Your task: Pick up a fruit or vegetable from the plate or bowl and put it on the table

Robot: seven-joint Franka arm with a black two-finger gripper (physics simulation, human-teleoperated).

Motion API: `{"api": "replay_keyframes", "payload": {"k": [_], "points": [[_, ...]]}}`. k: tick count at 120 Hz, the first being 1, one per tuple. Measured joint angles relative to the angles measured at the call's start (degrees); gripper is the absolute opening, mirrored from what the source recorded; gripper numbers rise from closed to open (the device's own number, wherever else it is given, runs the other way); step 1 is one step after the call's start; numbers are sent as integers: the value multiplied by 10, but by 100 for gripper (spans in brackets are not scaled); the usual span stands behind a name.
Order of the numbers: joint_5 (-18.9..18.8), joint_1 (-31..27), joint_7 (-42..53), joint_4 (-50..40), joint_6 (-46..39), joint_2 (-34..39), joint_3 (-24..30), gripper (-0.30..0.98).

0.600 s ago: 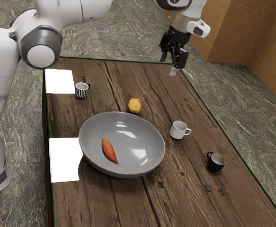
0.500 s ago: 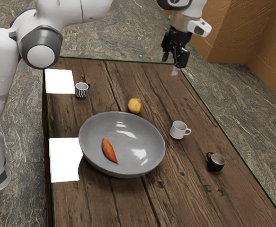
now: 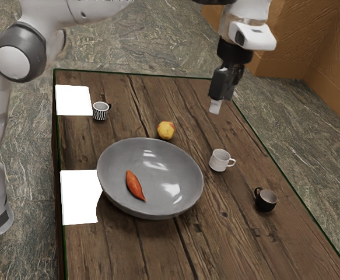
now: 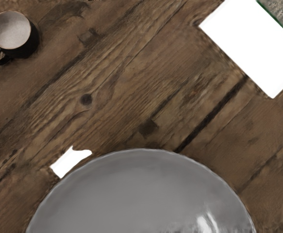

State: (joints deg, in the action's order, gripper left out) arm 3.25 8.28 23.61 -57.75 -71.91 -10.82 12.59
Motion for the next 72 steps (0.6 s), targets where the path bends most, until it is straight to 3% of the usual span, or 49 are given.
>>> {"api": "replay_keyframes", "payload": {"k": [18,27,41,60,72], "points": [[4,-4,120,-53,-3,18,37,68],[17,30,170,-257,-64,112,-29,68],[24,92,235,-390,-153,167,-112,69],[11,100,304,-460,-241,179,-168,69],[4,92,338,-467,-275,173,-140,69]]}}
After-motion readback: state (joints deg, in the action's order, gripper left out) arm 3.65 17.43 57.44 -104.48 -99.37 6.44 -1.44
